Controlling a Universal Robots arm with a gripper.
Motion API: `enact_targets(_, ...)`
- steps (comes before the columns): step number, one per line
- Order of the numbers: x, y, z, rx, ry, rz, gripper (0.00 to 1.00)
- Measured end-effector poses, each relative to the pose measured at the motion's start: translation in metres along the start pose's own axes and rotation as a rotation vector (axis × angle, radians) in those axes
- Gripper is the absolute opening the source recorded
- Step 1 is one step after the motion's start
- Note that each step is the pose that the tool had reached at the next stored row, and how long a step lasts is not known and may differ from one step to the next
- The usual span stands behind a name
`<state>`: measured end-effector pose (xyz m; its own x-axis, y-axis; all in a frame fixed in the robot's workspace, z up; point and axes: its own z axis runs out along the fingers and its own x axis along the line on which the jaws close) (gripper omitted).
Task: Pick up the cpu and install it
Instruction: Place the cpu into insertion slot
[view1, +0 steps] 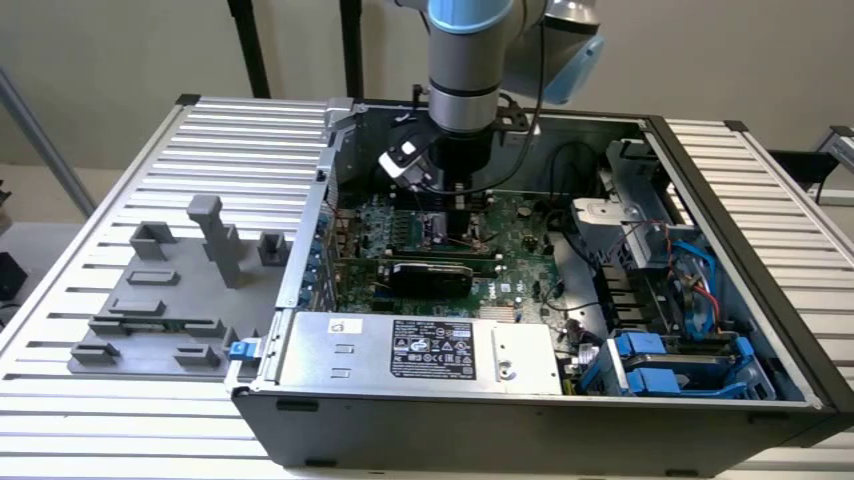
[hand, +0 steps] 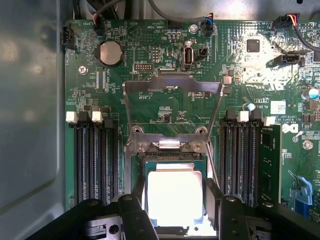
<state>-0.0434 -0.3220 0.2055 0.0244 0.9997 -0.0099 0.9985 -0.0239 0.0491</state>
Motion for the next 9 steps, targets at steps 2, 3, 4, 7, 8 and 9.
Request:
enact_targets(2,0.0003,0.0006,0.0005,-0.0001,-0.0007,0.001,0.55)
enact_targets(3,0.0003,0.0006,0.0009,0.0,-0.001,0.001,0.55)
enact_targets(4,0.0003,0.0006,0.0012,-0.0001,-0.0012,0.001,0.55)
enact_targets(7,0.0004,0.0006,0.0025,0.0,-0.0014,0.005,0.55)
enact_targets(8,0.0005,0.0006,0.0029,0.0001,-0.0016,0.008,0.55)
enact_targets(9,0.0006,0.0004,0.0033,0.0002,-0.0018,0.011,0.55)
